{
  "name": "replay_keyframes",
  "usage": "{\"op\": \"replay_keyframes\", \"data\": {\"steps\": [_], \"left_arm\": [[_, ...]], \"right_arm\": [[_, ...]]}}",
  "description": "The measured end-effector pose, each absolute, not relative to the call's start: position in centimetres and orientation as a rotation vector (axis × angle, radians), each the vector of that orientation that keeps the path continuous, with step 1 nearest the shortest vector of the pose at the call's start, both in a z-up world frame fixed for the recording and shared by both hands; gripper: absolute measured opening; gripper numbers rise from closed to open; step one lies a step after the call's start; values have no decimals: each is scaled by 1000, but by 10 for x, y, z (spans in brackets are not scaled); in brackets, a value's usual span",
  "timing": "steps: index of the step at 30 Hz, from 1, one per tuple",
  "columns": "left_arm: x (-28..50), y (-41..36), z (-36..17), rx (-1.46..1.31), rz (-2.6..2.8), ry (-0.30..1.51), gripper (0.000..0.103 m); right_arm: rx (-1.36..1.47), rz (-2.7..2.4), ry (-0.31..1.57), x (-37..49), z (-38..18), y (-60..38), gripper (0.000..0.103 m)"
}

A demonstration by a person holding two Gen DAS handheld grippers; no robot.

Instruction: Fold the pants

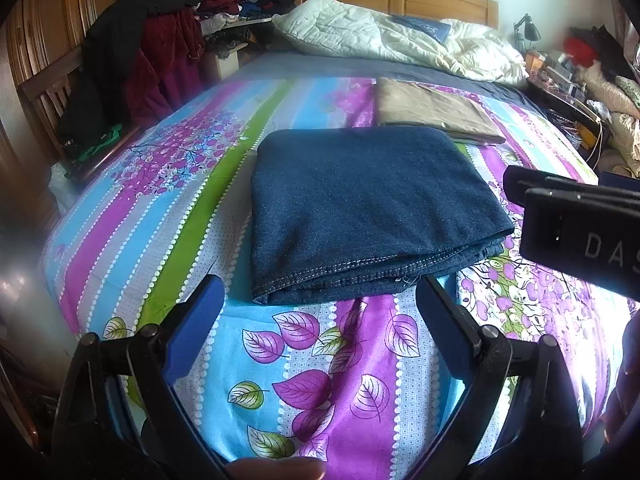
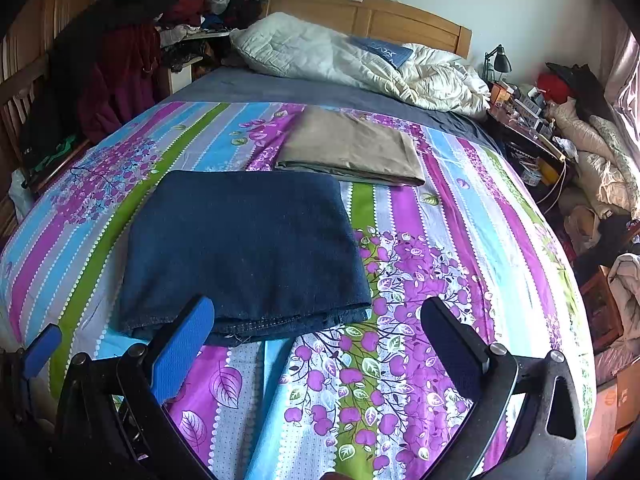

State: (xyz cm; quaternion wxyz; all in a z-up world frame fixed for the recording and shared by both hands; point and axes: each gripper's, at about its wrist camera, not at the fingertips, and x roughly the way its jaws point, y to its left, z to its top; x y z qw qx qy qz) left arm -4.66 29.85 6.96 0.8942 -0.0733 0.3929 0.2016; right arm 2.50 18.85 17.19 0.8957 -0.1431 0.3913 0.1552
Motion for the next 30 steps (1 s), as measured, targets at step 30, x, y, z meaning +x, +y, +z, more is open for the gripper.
{"op": "replay_keyframes", "data": {"steps": [30], "left_arm": [[-43, 298, 71, -148, 392, 823, 97]], "right_arm": [[-271, 378, 813, 27, 167, 188, 103]]}}
